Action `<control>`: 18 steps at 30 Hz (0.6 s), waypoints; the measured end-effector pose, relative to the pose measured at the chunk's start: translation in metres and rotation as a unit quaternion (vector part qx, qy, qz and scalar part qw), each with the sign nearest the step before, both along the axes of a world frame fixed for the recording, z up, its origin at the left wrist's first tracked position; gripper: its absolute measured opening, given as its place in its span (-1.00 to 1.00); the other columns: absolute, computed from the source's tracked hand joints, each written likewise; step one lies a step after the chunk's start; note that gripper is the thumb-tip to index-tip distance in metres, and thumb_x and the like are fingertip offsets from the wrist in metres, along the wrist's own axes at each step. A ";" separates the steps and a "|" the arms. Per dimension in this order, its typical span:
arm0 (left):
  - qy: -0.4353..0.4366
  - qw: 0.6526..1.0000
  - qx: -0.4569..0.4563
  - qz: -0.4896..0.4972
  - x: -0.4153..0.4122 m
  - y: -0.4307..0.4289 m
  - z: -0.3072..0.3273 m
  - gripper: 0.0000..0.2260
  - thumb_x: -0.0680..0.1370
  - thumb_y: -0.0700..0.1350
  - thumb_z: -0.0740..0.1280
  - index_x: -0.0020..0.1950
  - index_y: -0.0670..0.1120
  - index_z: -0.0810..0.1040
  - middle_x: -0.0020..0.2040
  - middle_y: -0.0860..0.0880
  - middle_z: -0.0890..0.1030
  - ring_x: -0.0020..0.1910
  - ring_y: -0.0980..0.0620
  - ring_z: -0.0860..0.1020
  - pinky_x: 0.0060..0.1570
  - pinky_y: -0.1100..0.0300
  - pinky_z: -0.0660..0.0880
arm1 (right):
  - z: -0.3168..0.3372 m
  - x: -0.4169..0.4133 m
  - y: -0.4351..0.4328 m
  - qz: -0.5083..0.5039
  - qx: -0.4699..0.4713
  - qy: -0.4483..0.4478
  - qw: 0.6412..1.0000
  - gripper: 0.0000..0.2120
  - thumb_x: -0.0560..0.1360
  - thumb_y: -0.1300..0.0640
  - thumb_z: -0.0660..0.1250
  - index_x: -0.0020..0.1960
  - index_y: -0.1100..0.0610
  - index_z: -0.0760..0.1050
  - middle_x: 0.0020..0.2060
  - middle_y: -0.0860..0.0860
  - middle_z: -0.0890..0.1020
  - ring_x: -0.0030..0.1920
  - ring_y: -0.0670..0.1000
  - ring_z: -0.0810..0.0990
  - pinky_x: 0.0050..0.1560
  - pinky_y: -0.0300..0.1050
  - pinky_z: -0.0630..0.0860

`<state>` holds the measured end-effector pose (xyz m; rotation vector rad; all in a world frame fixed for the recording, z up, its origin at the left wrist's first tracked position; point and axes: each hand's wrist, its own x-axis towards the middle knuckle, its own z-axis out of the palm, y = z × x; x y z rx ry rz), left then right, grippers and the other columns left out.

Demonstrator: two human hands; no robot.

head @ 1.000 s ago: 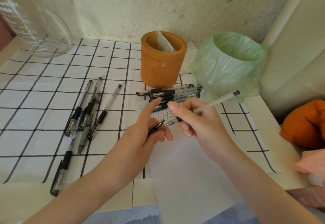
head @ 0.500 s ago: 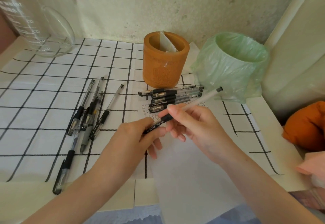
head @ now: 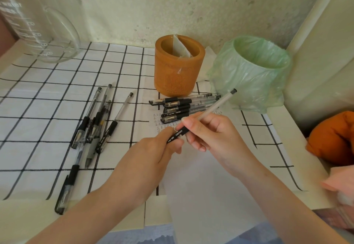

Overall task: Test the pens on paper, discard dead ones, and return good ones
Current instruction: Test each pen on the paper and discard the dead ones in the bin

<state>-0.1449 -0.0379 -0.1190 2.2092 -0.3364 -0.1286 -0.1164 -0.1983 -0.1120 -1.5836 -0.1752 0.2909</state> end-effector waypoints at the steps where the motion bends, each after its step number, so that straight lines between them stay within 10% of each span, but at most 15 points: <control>1: -0.003 1.000 0.001 -0.002 0.000 -0.002 0.000 -0.83 0.56 0.10 0.04 -0.21 0.17 0.31 -0.43 0.19 0.43 -0.36 0.19 0.44 -0.32 0.30 0.34 | 0.000 0.000 0.001 0.000 -0.001 -0.004 1.000 -0.78 0.43 0.02 0.31 -0.17 0.15 0.63 -0.50 -0.04 0.50 -0.49 -0.10 0.41 -0.47 -0.33 0.31; 18: 0.031 0.997 -0.072 0.003 0.010 -0.002 -0.002 -0.69 0.38 0.34 0.05 -0.13 0.18 0.40 -0.39 0.13 0.51 -0.44 0.17 0.42 -0.37 0.31 0.30 | 0.005 0.003 0.001 -0.033 0.012 -0.059 0.998 -0.86 0.48 0.05 0.35 -0.09 0.14 0.55 -0.35 -0.01 0.56 -0.38 -0.10 0.50 -0.32 -0.26 0.43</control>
